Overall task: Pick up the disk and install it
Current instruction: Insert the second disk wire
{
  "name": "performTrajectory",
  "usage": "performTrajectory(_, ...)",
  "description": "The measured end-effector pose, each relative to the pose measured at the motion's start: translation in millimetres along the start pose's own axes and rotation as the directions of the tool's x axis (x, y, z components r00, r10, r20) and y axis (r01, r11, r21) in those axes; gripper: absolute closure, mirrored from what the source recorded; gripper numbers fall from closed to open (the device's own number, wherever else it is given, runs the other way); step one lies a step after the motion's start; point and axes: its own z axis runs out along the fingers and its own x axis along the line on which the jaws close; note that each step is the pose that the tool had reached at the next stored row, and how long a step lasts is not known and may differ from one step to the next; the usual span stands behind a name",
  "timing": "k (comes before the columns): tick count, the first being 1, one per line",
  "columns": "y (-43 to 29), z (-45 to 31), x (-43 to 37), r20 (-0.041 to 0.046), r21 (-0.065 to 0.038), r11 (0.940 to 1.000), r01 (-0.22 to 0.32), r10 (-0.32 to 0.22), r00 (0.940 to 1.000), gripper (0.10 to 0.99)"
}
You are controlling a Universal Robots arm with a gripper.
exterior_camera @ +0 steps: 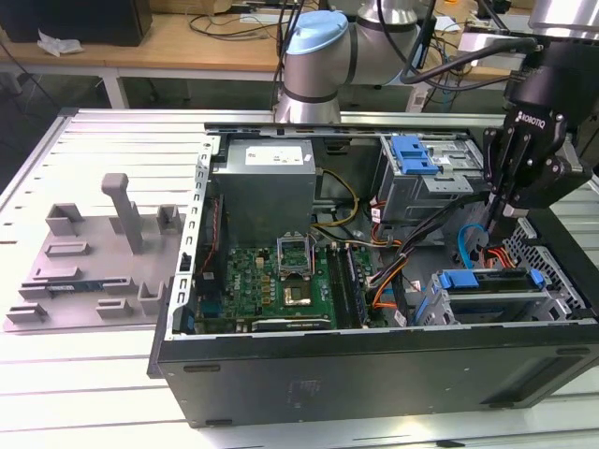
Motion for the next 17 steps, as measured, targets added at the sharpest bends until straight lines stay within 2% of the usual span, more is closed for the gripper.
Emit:
performTrajectory(4,0.0,0.1,0.1,0.0000,0.000,1.0000,0.000,0.000,1.0000,0.925)
performTrajectory(5,0.0,0.9,2.2,0.0042,0.000,1.0000,0.000,0.000,1.0000,0.925)
performTrajectory(8,-0.3,2.6,7.5,0.0270,0.010,1.0000,-0.002,0.001,0.9996,0.925)
performTrajectory(9,-0.5,3.2,9.3,0.0394,0.017,0.9999,-0.003,0.003,0.9992,0.925)
performTrajectory(10,-0.7,4.0,11.6,0.0555,0.025,0.9997,-0.006,0.004,0.9984,0.925)
performTrajectory(11,-0.8,4.7,13.5,0.0639,0.031,0.9995,-0.007,0.005,0.9979,0.925)
performTrajectory(15,0.5,8.6,22.7,0.0745,0.041,0.9991,-0.011,0.008,0.9972,0.925)
performTrajectory(16,1.0,9.5,24.4,0.0781,0.044,0.9990,-0.011,0.008,0.9969,0.925)
performTrajectory(17,1.6,10.4,26.3,0.0852,0.047,0.9988,-0.013,0.008,0.9963,0.925)
